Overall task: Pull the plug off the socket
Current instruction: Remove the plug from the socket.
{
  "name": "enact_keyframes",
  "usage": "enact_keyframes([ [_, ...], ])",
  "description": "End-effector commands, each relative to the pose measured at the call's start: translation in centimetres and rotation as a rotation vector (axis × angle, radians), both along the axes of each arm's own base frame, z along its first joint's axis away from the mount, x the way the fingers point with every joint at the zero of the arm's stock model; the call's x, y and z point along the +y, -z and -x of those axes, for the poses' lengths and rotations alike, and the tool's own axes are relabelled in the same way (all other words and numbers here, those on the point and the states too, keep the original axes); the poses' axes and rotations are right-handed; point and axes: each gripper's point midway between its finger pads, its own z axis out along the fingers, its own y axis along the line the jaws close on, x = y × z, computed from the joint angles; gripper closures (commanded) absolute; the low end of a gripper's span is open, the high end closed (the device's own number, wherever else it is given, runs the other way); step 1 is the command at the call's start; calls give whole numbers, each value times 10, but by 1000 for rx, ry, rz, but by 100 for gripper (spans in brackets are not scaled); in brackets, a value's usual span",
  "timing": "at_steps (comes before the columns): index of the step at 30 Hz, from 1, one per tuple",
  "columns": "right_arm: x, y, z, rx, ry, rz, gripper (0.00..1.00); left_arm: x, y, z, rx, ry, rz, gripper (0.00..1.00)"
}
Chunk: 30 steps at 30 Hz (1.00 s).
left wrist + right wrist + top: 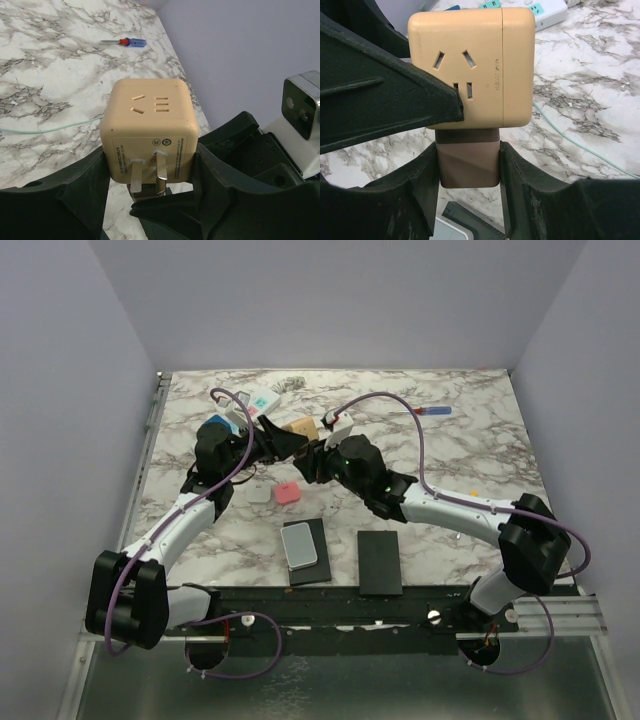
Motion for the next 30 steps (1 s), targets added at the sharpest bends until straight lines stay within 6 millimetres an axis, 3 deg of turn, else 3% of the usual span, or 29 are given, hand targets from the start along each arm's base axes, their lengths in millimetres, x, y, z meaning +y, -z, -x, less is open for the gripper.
enact_keyframes([
  [1,-41,19,-11,-26,120,175,99,25,-36,-26,-158,-115,-3,100],
  [18,-36,16,-1,-105,-8,220,99,24,-35,-27,-154,-109,-12,100],
  [30,-13,21,15,69,-48,68,99,28,-33,-28,-153,-136,-14,100],
])
